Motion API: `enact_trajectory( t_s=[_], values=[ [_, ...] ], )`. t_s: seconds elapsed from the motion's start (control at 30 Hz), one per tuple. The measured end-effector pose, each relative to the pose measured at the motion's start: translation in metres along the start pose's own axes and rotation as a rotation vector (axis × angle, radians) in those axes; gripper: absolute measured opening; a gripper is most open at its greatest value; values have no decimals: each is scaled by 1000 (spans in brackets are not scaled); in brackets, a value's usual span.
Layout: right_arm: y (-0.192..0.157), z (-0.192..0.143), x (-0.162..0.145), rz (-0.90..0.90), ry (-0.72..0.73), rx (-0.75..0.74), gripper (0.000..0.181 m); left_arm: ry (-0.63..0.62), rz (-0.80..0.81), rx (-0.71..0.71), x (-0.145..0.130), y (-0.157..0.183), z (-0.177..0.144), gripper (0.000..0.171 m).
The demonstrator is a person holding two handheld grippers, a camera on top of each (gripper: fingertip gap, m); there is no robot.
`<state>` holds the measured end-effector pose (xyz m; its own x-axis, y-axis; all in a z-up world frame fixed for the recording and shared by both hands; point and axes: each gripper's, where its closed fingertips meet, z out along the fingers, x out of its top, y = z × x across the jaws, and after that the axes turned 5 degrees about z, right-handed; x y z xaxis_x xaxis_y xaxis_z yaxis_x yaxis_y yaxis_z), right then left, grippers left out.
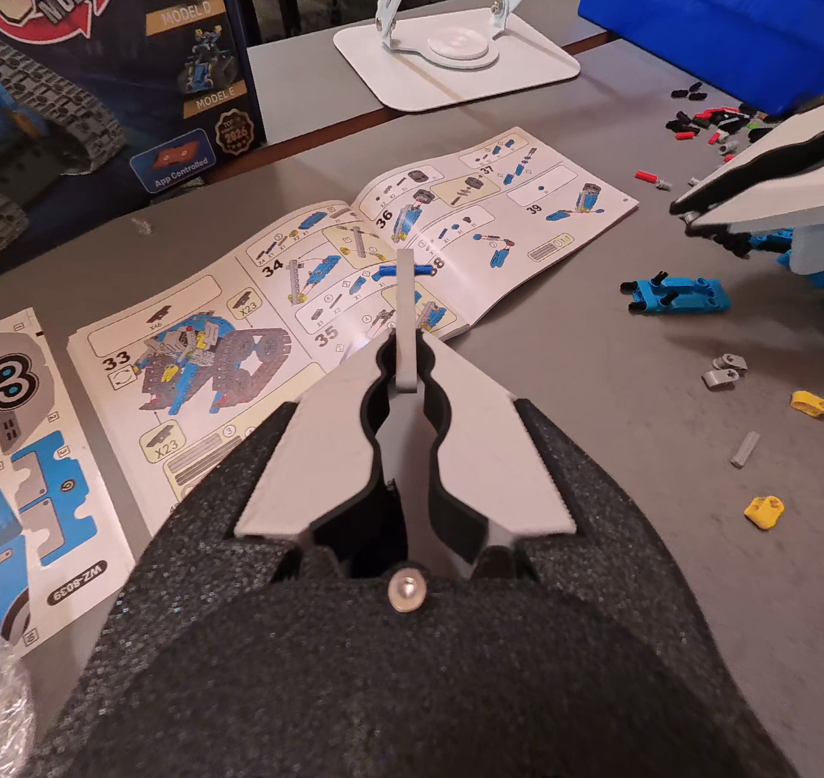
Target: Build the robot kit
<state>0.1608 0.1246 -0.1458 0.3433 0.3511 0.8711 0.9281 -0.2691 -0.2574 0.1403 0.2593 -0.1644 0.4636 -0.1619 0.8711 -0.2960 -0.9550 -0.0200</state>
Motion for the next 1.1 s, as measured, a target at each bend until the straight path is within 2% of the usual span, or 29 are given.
enact_trajectory(
  t_s=[0.17,0.33,0.4,0.53,0.63,0.77,0.83,1.1],
  values=[
    [6,-3,0,30,6,-4,11,-7,12,8,-1,-1,1,7],
    [23,-11,-6,-26,-55,-68,11,5,16,-9,2,5,-1,7],
    [12,-12,-19,-34,-143,19,12,29,19,-63,8,16,-3,7],
    [-30,-31,-52,-197,-352,257,12,49,52,-143,15,38,-7,7],
    [-46,-41,-69,-184,-451,339,15,17,113,-163,9,52,-3,7],
    [-39,-31,-87,-234,-547,260,17,-53,221,-147,-3,65,4,7],
    [-39,-30,-83,-249,-527,249,16,-78,258,-140,-7,70,6,7],
    [-31,-26,-84,-283,-550,167,16,-164,244,-177,-23,84,11,7]
  ],
)
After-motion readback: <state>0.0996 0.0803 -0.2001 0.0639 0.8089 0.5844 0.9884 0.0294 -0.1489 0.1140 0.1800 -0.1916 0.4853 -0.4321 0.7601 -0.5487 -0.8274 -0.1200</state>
